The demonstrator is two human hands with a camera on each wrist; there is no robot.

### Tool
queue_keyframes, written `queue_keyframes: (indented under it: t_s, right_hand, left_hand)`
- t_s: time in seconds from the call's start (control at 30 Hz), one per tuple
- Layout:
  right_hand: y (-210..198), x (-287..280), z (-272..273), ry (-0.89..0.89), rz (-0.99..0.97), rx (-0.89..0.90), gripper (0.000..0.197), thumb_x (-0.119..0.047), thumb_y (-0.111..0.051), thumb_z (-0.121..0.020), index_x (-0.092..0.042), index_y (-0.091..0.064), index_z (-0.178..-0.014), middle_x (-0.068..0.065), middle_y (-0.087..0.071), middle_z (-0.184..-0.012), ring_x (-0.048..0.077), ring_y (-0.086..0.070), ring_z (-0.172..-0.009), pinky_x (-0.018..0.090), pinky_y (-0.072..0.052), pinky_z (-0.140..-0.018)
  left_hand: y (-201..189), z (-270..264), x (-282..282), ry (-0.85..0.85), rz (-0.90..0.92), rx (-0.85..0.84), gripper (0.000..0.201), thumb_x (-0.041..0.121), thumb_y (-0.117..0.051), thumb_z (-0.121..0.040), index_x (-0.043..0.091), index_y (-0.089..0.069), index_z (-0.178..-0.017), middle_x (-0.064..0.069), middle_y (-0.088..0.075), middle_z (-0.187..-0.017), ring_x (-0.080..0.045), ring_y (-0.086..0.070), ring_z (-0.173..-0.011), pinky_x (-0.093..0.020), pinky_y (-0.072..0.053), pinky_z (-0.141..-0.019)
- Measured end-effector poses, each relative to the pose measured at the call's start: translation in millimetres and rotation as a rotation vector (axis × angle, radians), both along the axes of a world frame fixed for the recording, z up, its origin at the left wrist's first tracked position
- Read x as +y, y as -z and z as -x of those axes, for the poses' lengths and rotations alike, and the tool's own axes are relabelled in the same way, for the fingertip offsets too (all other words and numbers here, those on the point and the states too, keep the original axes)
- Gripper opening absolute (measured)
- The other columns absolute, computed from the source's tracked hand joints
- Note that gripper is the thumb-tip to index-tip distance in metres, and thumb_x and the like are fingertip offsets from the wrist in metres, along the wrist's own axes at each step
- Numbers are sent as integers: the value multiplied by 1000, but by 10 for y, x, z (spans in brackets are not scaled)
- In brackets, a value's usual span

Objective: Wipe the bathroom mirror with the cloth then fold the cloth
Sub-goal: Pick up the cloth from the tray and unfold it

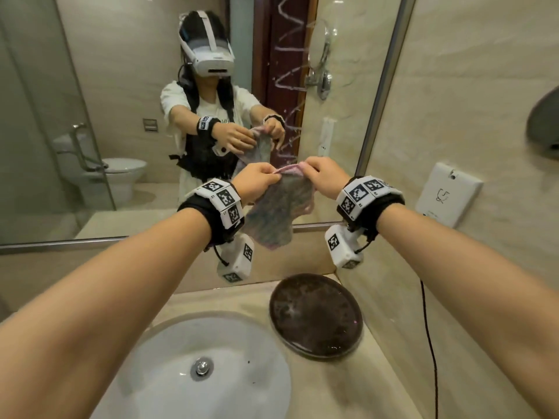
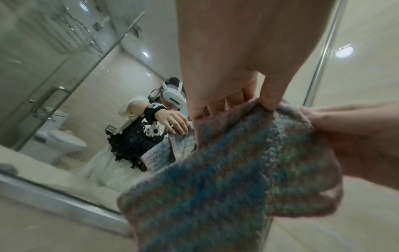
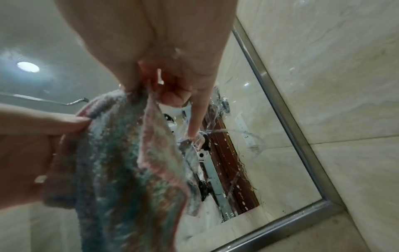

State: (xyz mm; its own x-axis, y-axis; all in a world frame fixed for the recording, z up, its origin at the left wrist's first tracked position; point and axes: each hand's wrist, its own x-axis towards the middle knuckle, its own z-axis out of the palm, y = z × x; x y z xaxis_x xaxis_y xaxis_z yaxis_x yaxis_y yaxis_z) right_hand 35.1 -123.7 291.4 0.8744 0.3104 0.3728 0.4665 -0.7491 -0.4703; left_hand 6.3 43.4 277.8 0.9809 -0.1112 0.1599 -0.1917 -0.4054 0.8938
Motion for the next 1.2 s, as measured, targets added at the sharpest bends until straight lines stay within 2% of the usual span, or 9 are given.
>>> queue_keyframes:
  t_s: [0.13, 0.3, 0.4, 0.53, 0.63, 0.73, 0.9, 1.07, 1.2]
  right_hand:
    - [-51, 1, -50, 32, -223, 95, 34, -22, -34, -101, -5, -54, -80, 1, -47, -72, 20, -44, -83, 29, -34, -71]
    - [-214, 15, 1, 14, -210, 9, 32, -20, -40, -100, -9, -47, -71, 2, -44, -66, 17, -42, -75, 24, -32, -60]
    - [-284, 6, -7, 15, -205, -7, 33, -24, -42, -99, 0, -55, -79, 11, -45, -72, 17, -42, -69, 25, -32, -64]
    - [-270, 23, 37, 8, -163, 60, 46, -37, -36, -99, 2, -59, -102, 8, -54, -89, 18, -49, -82, 29, -38, -74]
    - [-186, 28, 4, 81, -194, -1, 43, -43, -41, -96, -8, -54, -117, 6, -52, -109, 18, -52, -97, 33, -44, -88]
    - [-125, 25, 1, 156, -358, -9, 38, -49, -37, -96, -14, -54, -97, 0, -56, -92, 18, -53, -87, 35, -46, -84]
    - [-45, 193, 242, -147, -416, 344, 40, -34, -48, -95, -5, -53, -122, 5, -60, -107, 16, -57, -97, 10, -46, -64]
    - [-74, 237, 172, -193, -396, 411, 25, -25, -61, -89, -10, -62, -109, 9, -63, -106, 22, -58, -101, 34, -48, -87]
    - [-171, 129, 114, -194, -334, 434, 37, -25, -58, -91, 8, -59, -107, 11, -56, -95, 21, -52, -89, 29, -44, -72]
  left_hand:
    - [-267, 77, 76, 105, -48, 10, 24, 22, -58, -91, 21, -59, -67, 11, -53, -52, -5, -44, -53, -17, -35, -46]
    - [-412, 53, 98, 91, -16, 27, 24, 20, -50, -96, 13, -61, -77, -2, -54, -71, -11, -49, -66, -23, -40, -58]
    - [-479, 70, 95, 92, 37, 54, 27, 22, -45, -98, 17, -56, -74, -3, -54, -73, -16, -53, -68, -29, -47, -63]
    - [-570, 126, 48, 159, 147, 115, 20, 23, -38, -100, 13, -55, -97, -6, -55, -79, -20, -56, -69, -33, -51, -60]
    - [-607, 117, 0, 182, 170, 76, 25, 21, -37, -101, 16, -56, -85, -5, -56, -77, -18, -55, -67, -27, -48, -56]
    - [-646, 93, -57, 168, 116, 15, 29, 20, -38, -100, 20, -54, -76, -3, -53, -74, -14, -53, -65, -22, -45, -52]
    - [-730, 60, -28, 149, 82, -41, 29, 15, -39, -100, 18, -52, -75, -2, -52, -72, -8, -54, -58, -8, -43, -39]
    - [-801, 26, 186, 56, 56, -115, 29, 15, -42, -99, 17, -55, -72, -3, -53, -72, -12, -50, -67, -26, -45, -62]
    - [-849, 4, 392, -73, -33, -160, 21, 16, -45, -97, 9, -62, -87, -2, -51, -71, -10, -48, -65, -22, -39, -60]
